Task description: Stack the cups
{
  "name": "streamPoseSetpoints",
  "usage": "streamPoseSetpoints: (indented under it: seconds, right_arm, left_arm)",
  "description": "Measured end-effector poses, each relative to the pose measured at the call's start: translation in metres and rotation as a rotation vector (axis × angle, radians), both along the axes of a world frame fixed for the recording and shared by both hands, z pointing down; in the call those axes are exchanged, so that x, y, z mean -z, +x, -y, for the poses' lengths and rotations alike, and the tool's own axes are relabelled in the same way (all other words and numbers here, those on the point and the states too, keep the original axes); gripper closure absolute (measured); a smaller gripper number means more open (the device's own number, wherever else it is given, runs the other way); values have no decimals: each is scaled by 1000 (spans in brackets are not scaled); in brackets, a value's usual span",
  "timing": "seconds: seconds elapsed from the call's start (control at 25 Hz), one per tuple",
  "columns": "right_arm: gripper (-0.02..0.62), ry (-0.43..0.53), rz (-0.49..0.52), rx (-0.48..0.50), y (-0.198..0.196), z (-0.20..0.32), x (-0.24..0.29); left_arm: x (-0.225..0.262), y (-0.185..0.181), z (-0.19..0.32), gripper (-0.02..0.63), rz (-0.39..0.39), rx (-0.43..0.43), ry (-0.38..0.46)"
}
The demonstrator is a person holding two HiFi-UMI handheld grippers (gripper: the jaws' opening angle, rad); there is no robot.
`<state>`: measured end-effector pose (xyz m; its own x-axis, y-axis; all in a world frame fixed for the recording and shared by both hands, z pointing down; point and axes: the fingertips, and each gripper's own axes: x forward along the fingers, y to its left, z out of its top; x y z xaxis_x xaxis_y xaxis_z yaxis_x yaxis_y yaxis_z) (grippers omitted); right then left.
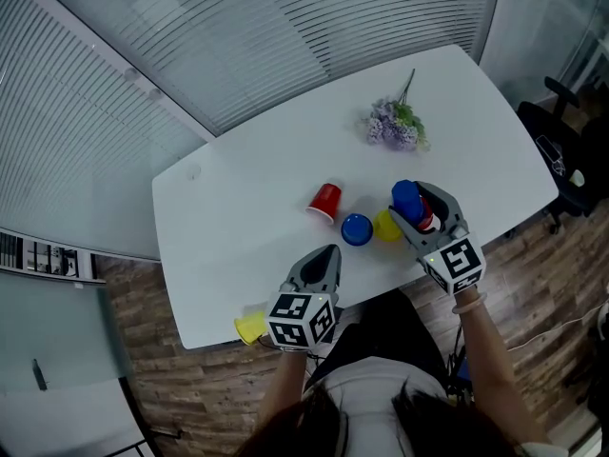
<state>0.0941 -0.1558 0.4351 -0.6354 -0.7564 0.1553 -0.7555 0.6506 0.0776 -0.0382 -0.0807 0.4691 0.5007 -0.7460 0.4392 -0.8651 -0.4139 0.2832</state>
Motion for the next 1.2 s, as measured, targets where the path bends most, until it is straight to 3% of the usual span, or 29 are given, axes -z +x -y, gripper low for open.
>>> streamPoseSetpoints:
  seconds: [1.2]
  right_arm:
    - [304,-22,21,-42,11,-9,-16]
  left_arm:
    - [-4,5,-7,589,7,-25,-13]
